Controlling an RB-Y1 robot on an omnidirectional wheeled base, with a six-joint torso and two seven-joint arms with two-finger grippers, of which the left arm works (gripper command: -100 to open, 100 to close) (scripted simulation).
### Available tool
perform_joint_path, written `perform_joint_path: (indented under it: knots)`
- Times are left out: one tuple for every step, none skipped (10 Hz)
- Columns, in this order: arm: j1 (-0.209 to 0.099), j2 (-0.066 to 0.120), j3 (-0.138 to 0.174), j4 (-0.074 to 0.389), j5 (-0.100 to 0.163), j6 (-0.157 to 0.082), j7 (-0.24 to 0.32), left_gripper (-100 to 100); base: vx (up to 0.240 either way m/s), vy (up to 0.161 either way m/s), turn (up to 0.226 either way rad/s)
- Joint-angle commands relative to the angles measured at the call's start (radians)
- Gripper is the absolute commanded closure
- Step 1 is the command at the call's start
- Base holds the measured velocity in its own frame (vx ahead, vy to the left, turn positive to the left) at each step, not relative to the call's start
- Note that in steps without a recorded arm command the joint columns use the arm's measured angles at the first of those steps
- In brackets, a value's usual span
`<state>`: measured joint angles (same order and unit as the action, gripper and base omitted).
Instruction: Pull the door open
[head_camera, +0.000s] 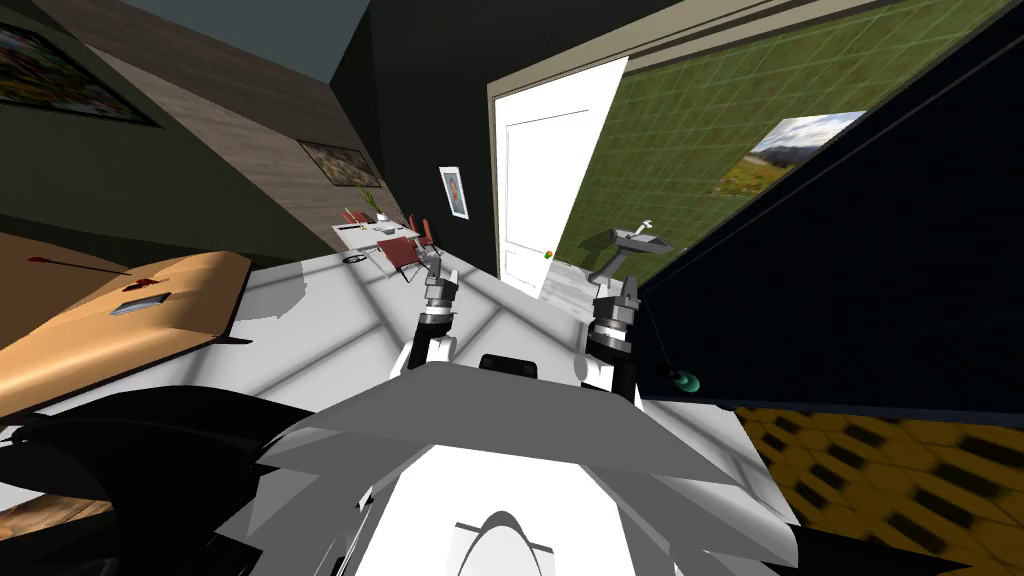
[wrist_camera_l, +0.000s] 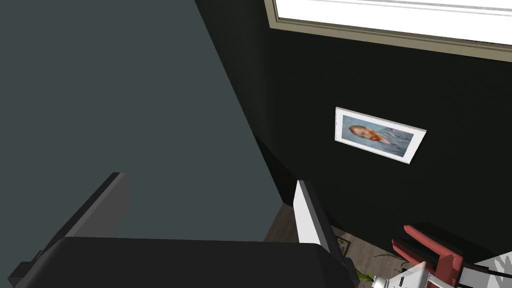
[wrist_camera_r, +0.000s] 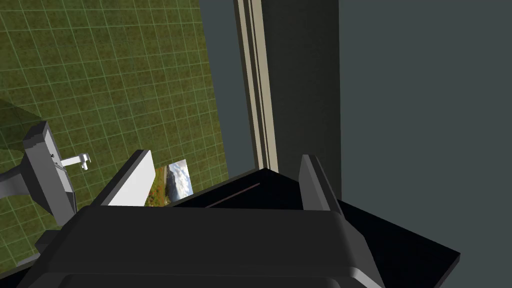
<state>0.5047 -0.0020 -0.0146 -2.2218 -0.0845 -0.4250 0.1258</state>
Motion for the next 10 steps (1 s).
perform_joint_path:
  knots:
    - [-0.012, 0.011, 0.001, 0.034, -0.007, -0.011, -0.028, -100, -0.013, -0.033, -0.032]
    - [-0.015, 0.014, 0.002, 0.043, -0.008, -0.014, -0.036, -100, 0.107, -0.028, -0.033]
    - [-0.022, 0.020, 0.003, 0.062, -0.012, -0.020, -0.052, -100, 0.133, -0.040, -0.023]
    - [-0.029, 0.026, 0.003, 0.082, -0.016, -0.027, -0.069, -100, 0.178, -0.085, -0.030]
    - [-0.039, 0.032, 0.005, 0.109, -0.021, -0.035, -0.092, -100, 0.181, -0.079, -0.029]
    - [-0.048, 0.039, 0.006, 0.137, -0.026, -0.044, -0.114, -100, 0.152, -0.059, -0.042]
    - [-0.053, 0.043, 0.006, 0.150, -0.029, -0.048, -0.126, -100, 0.124, -0.054, -0.030]
    - [-0.059, 0.046, 0.007, 0.166, -0.032, -0.054, -0.139, -100, 0.097, -0.043, -0.021]
    - [-0.065, 0.050, 0.008, 0.183, -0.035, -0.059, -0.153, -100, 0.081, -0.048, -0.024]
    - [-0.077, 0.057, 0.009, 0.217, -0.042, -0.070, -0.182, -100, 0.127, -0.056, -0.035]
